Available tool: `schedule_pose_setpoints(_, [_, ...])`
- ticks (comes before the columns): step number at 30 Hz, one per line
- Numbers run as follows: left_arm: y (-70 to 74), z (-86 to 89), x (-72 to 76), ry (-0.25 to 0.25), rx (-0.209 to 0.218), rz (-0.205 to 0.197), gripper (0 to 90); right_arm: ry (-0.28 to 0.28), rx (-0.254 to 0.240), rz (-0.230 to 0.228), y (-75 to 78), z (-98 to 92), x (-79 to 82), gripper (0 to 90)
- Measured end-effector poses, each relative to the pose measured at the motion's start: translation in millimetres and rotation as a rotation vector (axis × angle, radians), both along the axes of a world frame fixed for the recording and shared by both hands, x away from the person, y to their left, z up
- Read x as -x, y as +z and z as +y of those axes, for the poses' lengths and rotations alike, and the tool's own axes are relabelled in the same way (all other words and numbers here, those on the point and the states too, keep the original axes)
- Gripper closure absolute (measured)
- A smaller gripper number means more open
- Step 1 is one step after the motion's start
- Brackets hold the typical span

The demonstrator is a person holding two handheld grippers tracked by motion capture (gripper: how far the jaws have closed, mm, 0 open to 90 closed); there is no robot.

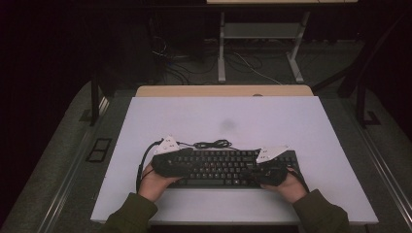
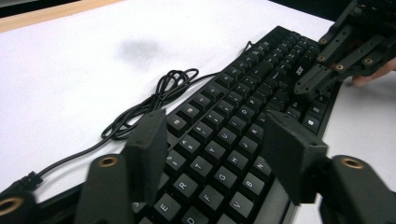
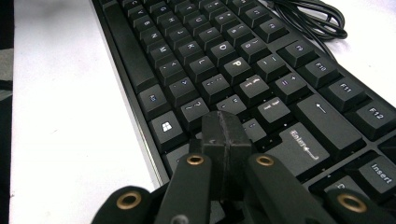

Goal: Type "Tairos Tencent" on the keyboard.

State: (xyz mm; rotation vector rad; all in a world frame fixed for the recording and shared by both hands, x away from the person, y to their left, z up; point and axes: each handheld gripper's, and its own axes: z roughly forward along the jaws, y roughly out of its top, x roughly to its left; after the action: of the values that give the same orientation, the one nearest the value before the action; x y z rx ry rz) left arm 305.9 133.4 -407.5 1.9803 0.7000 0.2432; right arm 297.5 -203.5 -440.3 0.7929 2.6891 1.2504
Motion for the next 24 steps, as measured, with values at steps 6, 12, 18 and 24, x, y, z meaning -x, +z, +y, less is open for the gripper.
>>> schedule_pose_setpoints(6, [-0.4, -5.3, -4.3, -0.003, -0.014, 0.018, 61.4, -0.005, -0.003, 0.005, -0.2, -0.1, 0.4, 89.4])
schedule_pose_setpoints(12, [-3.1, -12.1, -9.6, -0.021, -0.050, 0.053, 82.7, -0.005, -0.004, 0.007, -0.1, -0.3, 0.3, 89.4])
schedule_pose_setpoints(18, [-8.6, -18.5, -15.5, -0.030, -0.090, 0.084, 88.7, -0.005, -0.007, 0.012, -0.2, -0.5, 0.0, 89.4])
schedule_pose_setpoints(24, [-13.1, -23.6, -18.3, -0.034, -0.138, 0.099, 88.8, -0.004, -0.011, 0.011, -0.6, -0.7, -0.2, 89.4])
